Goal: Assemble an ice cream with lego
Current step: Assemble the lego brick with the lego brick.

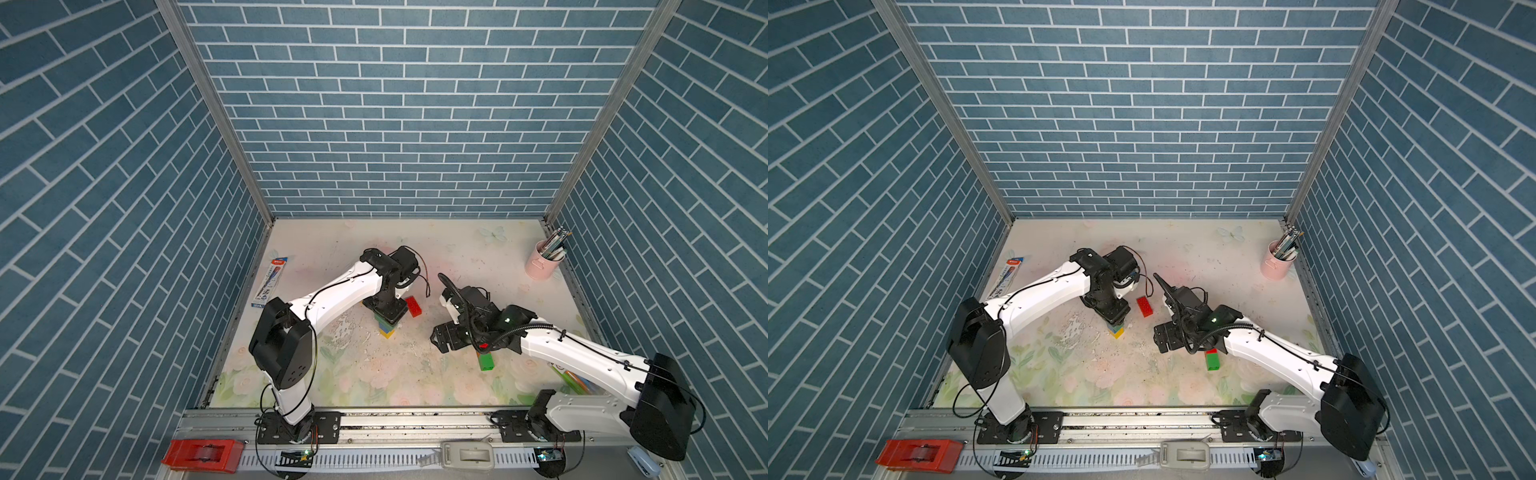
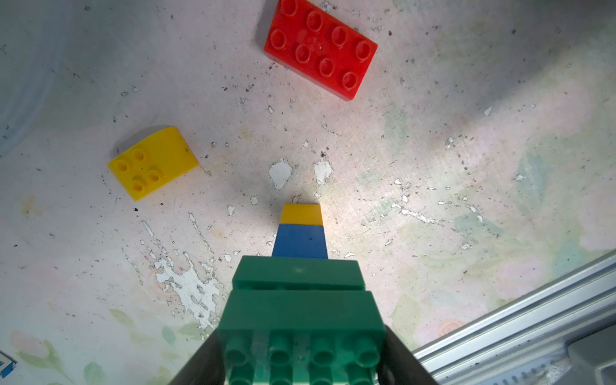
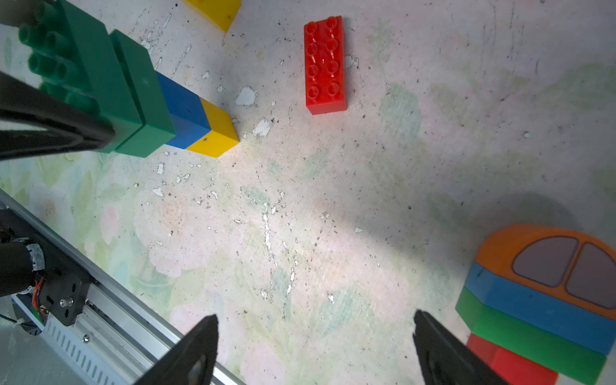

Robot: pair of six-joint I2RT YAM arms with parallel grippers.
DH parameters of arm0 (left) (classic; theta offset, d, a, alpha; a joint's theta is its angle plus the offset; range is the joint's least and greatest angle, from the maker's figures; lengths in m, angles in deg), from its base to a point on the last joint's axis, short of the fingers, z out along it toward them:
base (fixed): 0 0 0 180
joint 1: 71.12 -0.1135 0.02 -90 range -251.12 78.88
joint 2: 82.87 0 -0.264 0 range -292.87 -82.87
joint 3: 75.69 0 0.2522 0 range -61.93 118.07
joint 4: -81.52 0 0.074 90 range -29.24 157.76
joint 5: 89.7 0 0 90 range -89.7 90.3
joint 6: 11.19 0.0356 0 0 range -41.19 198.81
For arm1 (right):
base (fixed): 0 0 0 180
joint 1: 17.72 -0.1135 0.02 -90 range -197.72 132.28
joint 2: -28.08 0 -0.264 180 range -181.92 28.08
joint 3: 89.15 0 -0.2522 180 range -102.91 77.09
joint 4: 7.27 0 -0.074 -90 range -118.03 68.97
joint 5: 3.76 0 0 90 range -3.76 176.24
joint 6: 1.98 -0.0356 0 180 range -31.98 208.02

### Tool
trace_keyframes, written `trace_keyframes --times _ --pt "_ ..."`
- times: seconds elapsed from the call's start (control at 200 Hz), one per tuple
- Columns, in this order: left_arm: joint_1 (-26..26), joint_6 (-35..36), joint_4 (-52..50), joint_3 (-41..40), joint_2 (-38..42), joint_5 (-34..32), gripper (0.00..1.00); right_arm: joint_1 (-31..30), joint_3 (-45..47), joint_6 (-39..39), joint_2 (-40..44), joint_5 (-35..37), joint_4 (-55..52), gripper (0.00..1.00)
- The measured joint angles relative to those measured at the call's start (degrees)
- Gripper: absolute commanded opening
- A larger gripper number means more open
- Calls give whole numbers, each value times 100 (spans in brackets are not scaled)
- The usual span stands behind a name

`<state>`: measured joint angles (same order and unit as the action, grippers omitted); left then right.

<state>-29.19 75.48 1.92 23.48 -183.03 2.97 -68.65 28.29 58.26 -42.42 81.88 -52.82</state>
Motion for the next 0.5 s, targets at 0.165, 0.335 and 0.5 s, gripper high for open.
trace_keyframes --times 0.165,0.335,0.5 --pt "0 -188 116 -98 87 -22 49 20 0 0 0 0 2 92" --pt "0 -293 247 -229 199 -42 49 37 0 0 0 0 2 92" --pt "0 -363 313 -284 245 -52 49 37 0 0 0 0 2 92"
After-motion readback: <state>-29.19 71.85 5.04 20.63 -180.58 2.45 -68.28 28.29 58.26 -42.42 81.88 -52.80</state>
